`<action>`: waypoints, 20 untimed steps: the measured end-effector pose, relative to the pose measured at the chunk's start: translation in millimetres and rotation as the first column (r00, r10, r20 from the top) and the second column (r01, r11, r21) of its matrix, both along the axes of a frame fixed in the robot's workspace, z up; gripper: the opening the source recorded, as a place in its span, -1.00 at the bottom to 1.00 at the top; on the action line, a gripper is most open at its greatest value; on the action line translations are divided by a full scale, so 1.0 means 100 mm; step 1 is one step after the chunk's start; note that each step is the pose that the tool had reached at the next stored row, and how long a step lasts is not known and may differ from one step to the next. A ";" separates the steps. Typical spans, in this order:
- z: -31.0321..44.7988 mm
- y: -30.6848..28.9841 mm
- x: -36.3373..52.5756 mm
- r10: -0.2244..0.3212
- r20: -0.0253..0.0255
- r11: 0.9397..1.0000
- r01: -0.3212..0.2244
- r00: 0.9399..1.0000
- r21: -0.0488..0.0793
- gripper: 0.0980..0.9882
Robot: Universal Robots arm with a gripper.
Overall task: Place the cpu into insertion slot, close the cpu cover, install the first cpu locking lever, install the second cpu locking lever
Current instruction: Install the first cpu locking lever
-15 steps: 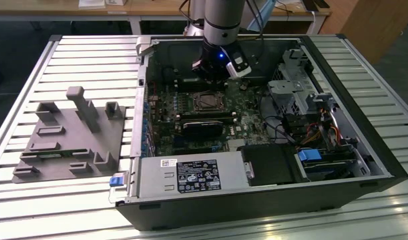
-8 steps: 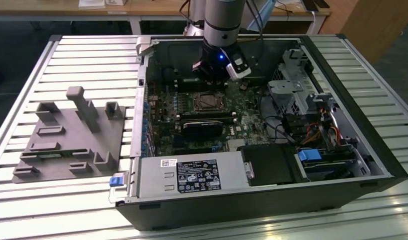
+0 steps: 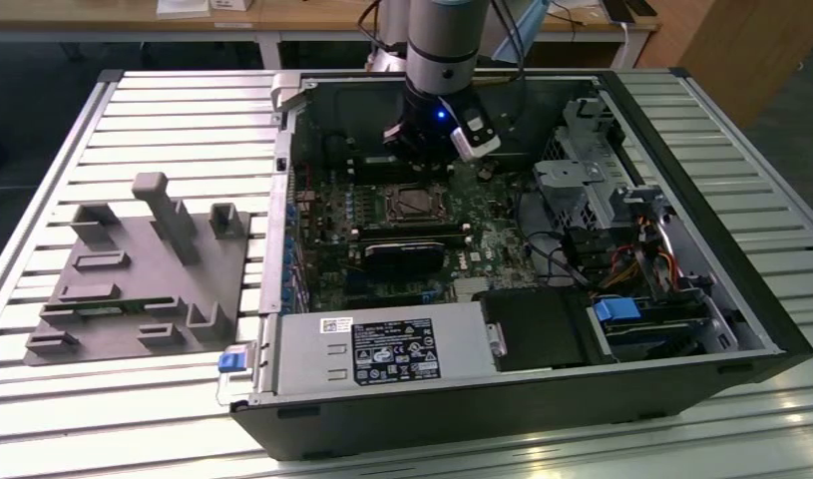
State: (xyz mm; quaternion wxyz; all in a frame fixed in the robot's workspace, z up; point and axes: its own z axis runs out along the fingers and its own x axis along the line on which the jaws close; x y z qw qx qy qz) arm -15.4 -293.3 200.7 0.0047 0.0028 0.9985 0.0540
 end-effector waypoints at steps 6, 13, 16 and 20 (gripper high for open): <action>0.004 0.002 0.001 0.000 0.000 1.000 0.000 1.000 -0.006 -0.98; 0.004 0.006 0.007 0.000 0.000 1.000 0.000 1.000 -0.014 -0.98; -0.001 0.011 0.012 0.000 0.000 1.000 0.000 1.000 -0.021 -0.98; -0.008 0.021 0.019 0.000 0.000 1.000 0.000 1.000 -0.029 -0.98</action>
